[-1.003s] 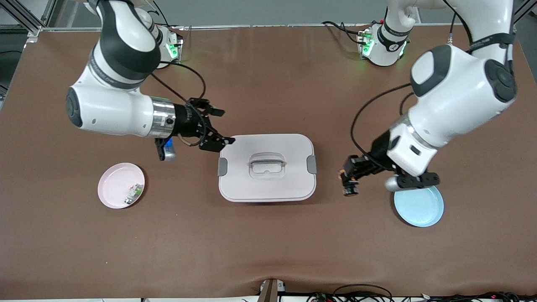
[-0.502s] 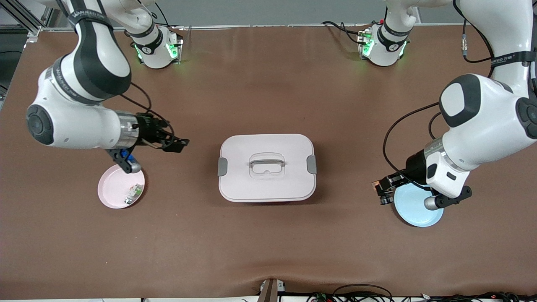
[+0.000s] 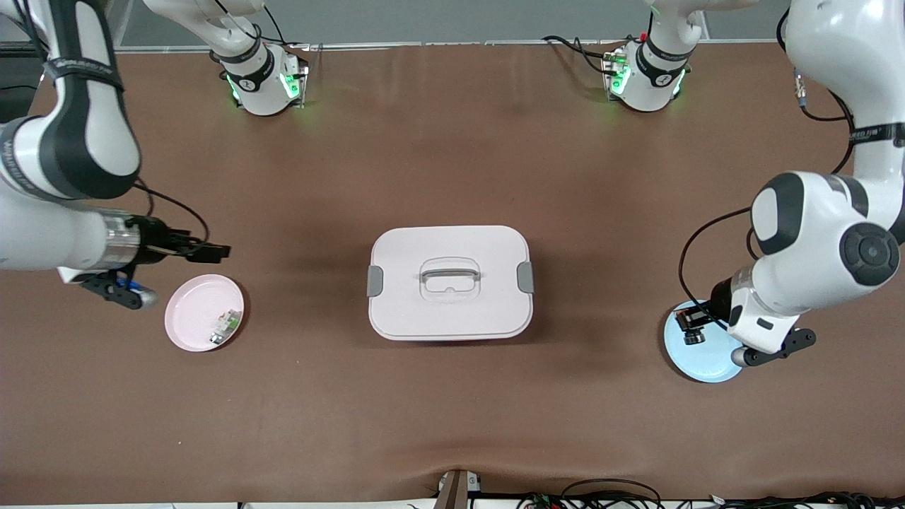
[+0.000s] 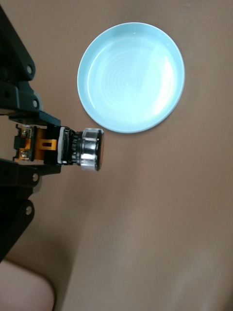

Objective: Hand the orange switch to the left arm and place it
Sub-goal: 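Carry the switch to the blue plate with the left gripper while the right retracts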

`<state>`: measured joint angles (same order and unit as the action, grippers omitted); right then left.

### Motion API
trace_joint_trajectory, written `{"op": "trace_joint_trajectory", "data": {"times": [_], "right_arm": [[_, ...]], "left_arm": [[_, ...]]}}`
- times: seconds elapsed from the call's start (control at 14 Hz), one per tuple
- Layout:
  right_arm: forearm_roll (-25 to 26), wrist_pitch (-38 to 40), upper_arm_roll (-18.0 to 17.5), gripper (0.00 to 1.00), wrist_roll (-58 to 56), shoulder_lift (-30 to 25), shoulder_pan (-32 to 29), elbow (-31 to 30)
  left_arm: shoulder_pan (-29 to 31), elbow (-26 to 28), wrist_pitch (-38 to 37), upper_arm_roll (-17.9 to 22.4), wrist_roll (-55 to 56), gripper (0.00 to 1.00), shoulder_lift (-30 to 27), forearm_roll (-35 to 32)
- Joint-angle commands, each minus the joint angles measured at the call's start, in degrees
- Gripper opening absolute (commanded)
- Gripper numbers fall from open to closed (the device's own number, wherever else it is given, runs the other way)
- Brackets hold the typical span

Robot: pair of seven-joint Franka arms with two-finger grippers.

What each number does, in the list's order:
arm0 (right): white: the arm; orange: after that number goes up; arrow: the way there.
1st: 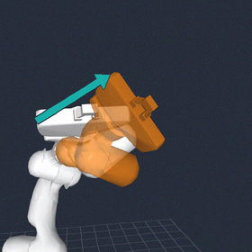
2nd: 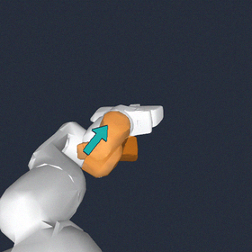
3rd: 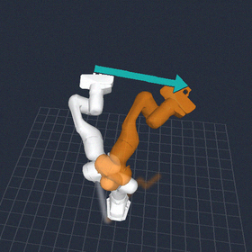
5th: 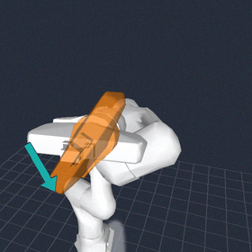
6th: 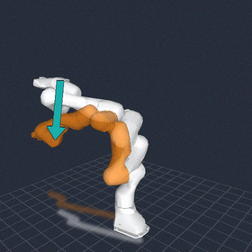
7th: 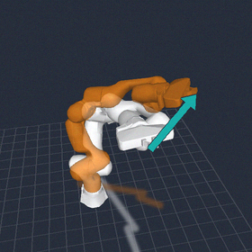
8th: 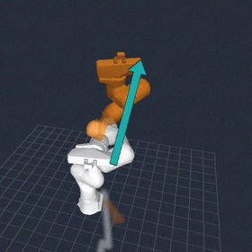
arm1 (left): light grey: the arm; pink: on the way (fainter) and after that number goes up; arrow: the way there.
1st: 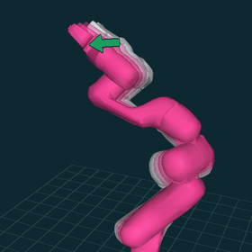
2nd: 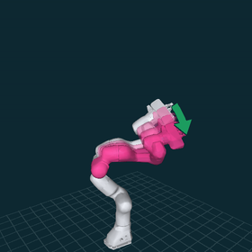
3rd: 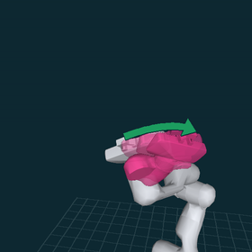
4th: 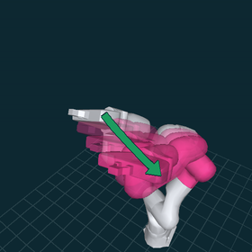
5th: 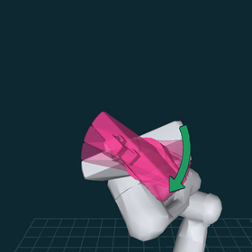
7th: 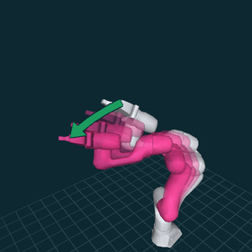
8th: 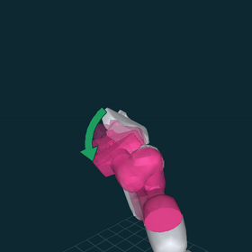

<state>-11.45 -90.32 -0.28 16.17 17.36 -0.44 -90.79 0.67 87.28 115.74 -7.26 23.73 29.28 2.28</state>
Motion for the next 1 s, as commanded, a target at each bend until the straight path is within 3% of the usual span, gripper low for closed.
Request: {"op": "trace_joint_trajectory", "data": {"times": [0.0,0.29,0.43,0.93], "right_arm": [[4.8,-2.1,-1.1,1.00,-6.8,-1.0,-2.9,-0.7],[8.3,-4.5,-1.0,1.00,-12.6,-1.6,-5.0,-0.2],[9.7,-4.4,-1.1,1.00,-13.4,-4.0,-5.5,-0.4],[10.4,-1.8,-1.2,1.00,-17.2,-12.9,-6.5,-1.8]], "left_arm": [[2.8,-0.9,0.9,-0.4,-0.7,0.00,4.2,-1.2],[5.7,1.2,1.0,-0.4,-9.7,0.00,5.1,-4.1],[8.7,1.4,1.2,-0.6,-19.5,0.00,6.7,-4.0],[11.9,4.8,10.7,-0.6,-47.4,0.00,8.7,-4.2]]}}
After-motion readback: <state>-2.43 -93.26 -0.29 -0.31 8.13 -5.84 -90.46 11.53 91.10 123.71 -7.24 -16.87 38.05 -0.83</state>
